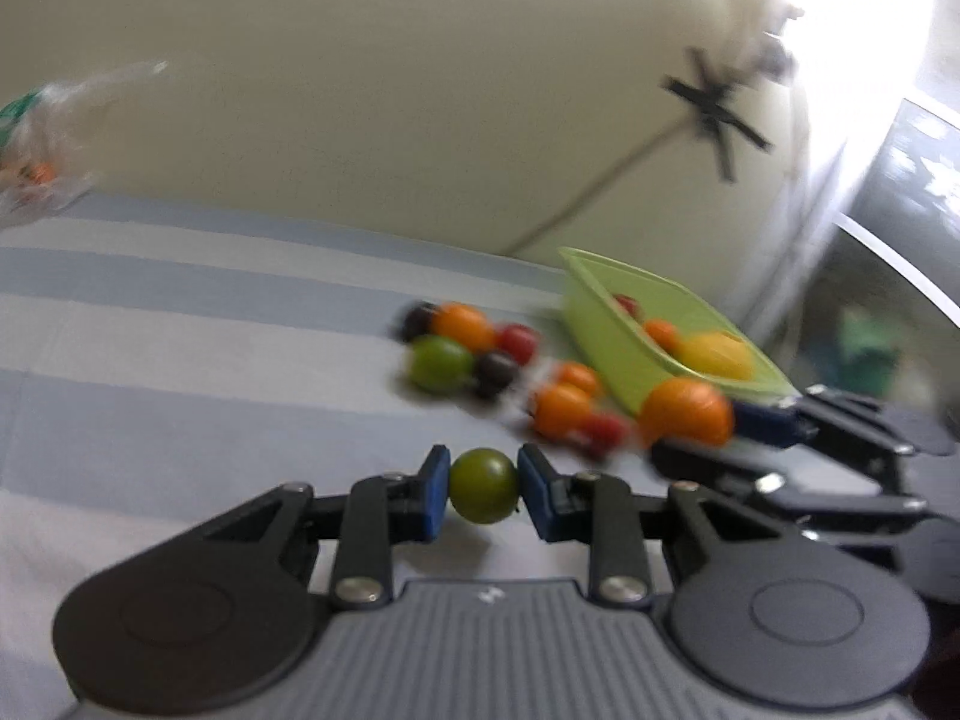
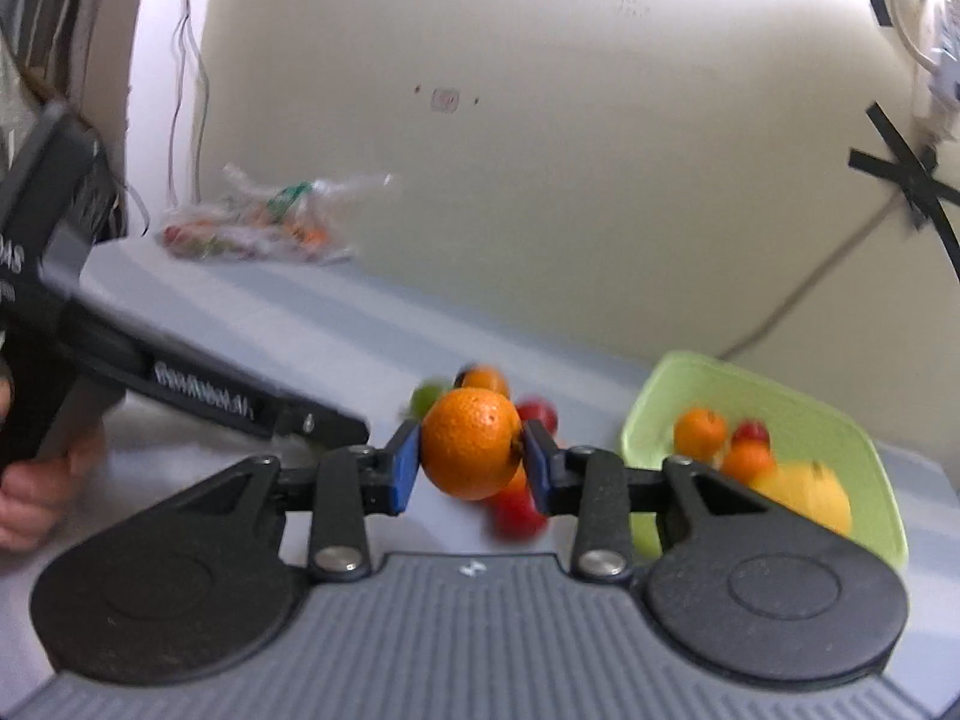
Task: Organize fruits
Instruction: 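Carry the tangerine and green tomato over the basket and open both grippers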
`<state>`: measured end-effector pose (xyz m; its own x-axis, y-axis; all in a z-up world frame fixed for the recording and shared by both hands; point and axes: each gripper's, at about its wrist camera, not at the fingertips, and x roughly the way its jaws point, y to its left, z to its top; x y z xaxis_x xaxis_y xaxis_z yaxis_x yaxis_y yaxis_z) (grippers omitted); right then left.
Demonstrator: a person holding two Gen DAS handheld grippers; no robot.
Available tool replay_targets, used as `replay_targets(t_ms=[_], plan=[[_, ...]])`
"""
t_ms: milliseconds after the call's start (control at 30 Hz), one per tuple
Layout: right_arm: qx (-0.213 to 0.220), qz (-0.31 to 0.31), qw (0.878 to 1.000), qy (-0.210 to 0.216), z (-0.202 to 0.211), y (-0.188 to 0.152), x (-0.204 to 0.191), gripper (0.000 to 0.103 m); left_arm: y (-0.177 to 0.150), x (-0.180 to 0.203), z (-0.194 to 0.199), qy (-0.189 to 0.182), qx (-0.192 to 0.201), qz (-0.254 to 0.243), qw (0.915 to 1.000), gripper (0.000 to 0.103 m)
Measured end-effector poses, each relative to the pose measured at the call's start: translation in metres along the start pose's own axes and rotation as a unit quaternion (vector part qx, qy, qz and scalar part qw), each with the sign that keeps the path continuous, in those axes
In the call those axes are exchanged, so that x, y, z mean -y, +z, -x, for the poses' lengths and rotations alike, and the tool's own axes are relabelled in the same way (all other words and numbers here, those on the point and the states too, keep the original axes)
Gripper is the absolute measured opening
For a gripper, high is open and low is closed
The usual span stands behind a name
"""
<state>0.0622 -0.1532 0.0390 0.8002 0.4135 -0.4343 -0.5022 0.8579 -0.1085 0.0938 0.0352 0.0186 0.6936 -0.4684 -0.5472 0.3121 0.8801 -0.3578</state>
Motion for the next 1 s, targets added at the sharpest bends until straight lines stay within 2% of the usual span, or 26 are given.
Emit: replay_targets(t_ms=[167, 267, 333, 400, 433, 533, 567, 600, 633, 733, 800, 900, 1000], plan=[[-0.031, 0.001, 0.999, -0.011, 0.025, -0.032, -0.005, 0.039, -0.02, 0.047, 0.004, -0.015, -0.009, -0.074, 0.9971, 0.026], [-0.045, -0.004, 0.999, -0.02, 0.031, -0.044, -0.001, 0.04, -0.028, 0.059, 0.001, -0.017, -0.02, -0.089, 0.9957, 0.026], [-0.045, -0.017, 0.999, -0.017, 0.031, -0.049, 0.002, 0.041, -0.033, 0.062, -0.003, -0.004, -0.028, -0.093, 0.9952, 0.027], [-0.043, -0.016, 0.999, -0.018, 0.031, -0.049, 0.001, 0.042, -0.035, 0.062, -0.004, 0.009, -0.029, -0.096, 0.9949, 0.037], [-0.043, -0.013, 0.999, -0.019, 0.031, -0.05, 0.0, 0.042, -0.036, 0.063, -0.003, 0.017, -0.026, -0.098, 0.9947, 0.038], [-0.044, -0.009, 0.999, -0.02, 0.024, -0.05, -0.002, 0.046, -0.039, 0.064, 0.0, 0.019, -0.026, -0.099, 0.9945, 0.035], [-0.044, -0.011, 0.999, -0.02, 0.023, -0.05, -0.001, 0.046, -0.04, 0.065, 0.0, 0.019, -0.028, -0.1, 0.9945, 0.031], [-0.044, -0.015, 0.999, -0.018, 0.023, -0.05, 0.0, 0.042, -0.041, 0.066, 0.0, 0.019, -0.027, -0.102, 0.9942, 0.026], [-0.041, -0.019, 0.999, -0.016, 0.024, -0.049, 0.002, 0.039, -0.04, 0.068, -0.001, 0.018, -0.029, -0.104, 0.994, 0.026], [-0.026, -0.039, 0.999, -0.018, 0.028, -0.049, 0.009, 0.039, -0.029, 0.072, -0.006, 0.008, -0.034, -0.103, 0.9941, 0.026], [-0.001, -0.046, 0.998, -0.037, 0.033, -0.047, 0.016, 0.039, -0.017, 0.076, -0.01, -0.002, -0.031, -0.098, 0.9947, 0.026], [0.039, -0.062, 0.995, -0.072, 0.041, -0.039, 0.036, 0.039, 0.012, 0.085, -0.021, -0.025, -0.019, -0.088, 0.9957, 0.026], [0.062, -0.075, 0.991, -0.094, 0.038, -0.027, 0.059, 0.039, 0.044, 0.095, -0.042, -0.037, -0.006, -0.074, 0.9966, 0.026]])
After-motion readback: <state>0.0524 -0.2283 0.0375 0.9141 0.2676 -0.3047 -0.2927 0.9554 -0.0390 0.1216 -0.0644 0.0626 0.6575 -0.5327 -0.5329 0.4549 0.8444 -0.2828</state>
